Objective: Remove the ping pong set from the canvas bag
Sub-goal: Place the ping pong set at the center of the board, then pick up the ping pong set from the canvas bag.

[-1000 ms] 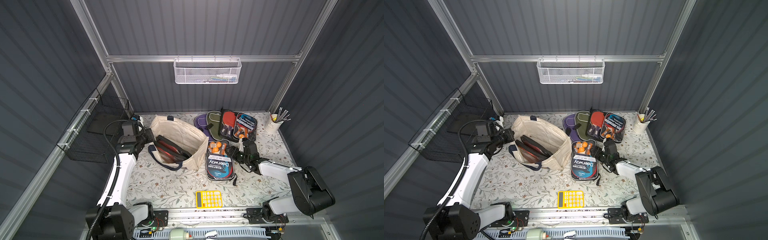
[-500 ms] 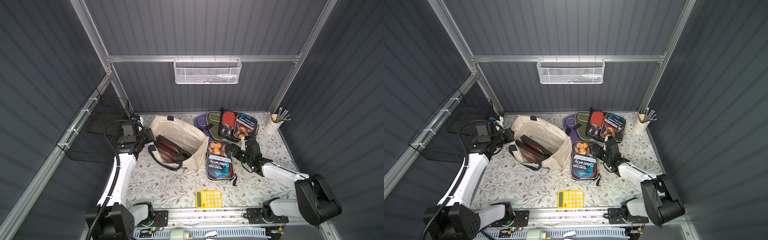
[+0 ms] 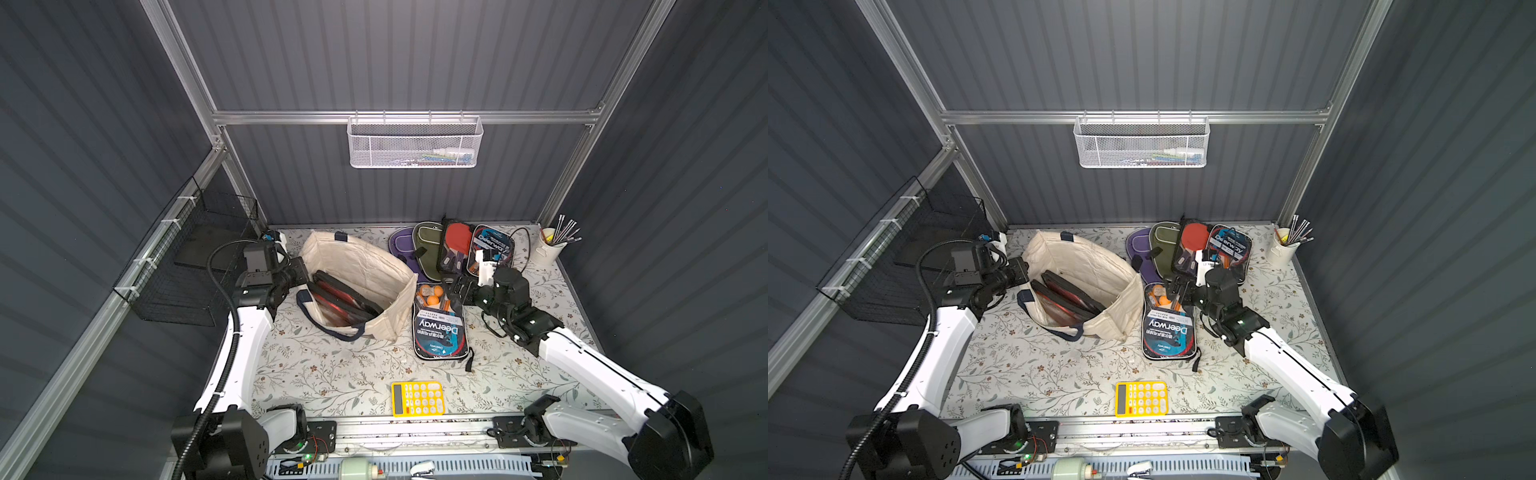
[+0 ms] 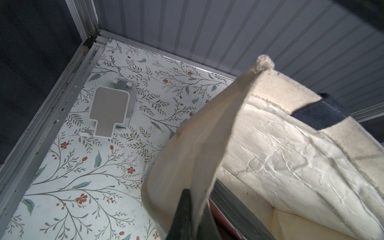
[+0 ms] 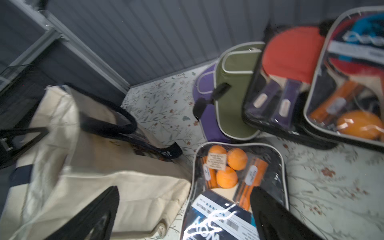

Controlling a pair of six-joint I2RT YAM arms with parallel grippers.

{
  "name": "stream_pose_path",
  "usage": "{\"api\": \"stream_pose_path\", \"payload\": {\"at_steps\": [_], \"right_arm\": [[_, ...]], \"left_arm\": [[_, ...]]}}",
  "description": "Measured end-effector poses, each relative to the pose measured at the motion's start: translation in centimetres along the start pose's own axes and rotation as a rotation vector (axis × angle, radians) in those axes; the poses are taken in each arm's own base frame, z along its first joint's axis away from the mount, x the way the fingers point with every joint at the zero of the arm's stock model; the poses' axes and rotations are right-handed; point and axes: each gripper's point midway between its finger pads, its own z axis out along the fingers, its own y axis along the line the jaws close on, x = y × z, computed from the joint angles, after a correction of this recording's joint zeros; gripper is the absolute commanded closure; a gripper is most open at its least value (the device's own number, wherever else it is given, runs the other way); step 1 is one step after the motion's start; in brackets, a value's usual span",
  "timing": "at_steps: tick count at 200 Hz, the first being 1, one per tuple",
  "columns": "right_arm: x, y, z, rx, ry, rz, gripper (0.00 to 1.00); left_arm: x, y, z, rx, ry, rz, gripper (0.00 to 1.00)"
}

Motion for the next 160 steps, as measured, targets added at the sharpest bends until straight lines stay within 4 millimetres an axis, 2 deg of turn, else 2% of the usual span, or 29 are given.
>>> {"api": "stream_pose_path", "payload": {"at_steps": [15, 33, 53, 71, 122, 160], "right_arm": [[-1.5, 3.1, -0.6, -0.061, -0.024, -0.071, 0.01], [-2.4, 6.1, -1.0, -0.121, -0.033, -0.144, 0.01], [-2.6, 9.1, -0.6, -0.174, -0.014, -0.212, 0.01], [-1.8, 11.4, 0.6, -0.221, 0.029, -0.271, 0.01], [1.3, 15.5, 3.8, -0.300, 0.140, -0.380, 0.01], [1.3, 18.1, 5.5, -0.353, 0.165, -0.413, 0.01]], "left_arm": [[0.0, 0.0, 0.0, 0.000, 0.000, 0.000, 1.00], [0.0, 0.0, 0.0, 0.000, 0.000, 0.000, 1.00], [0.0, 0.0, 0.0, 0.000, 0.000, 0.000, 1.00], [0.0, 0.0, 0.0, 0.000, 0.000, 0.000, 1.00], [0.0, 0.0, 0.0, 0.000, 0.000, 0.000, 1.00], [0.0, 0.0, 0.0, 0.000, 0.000, 0.000, 1.00]]}}
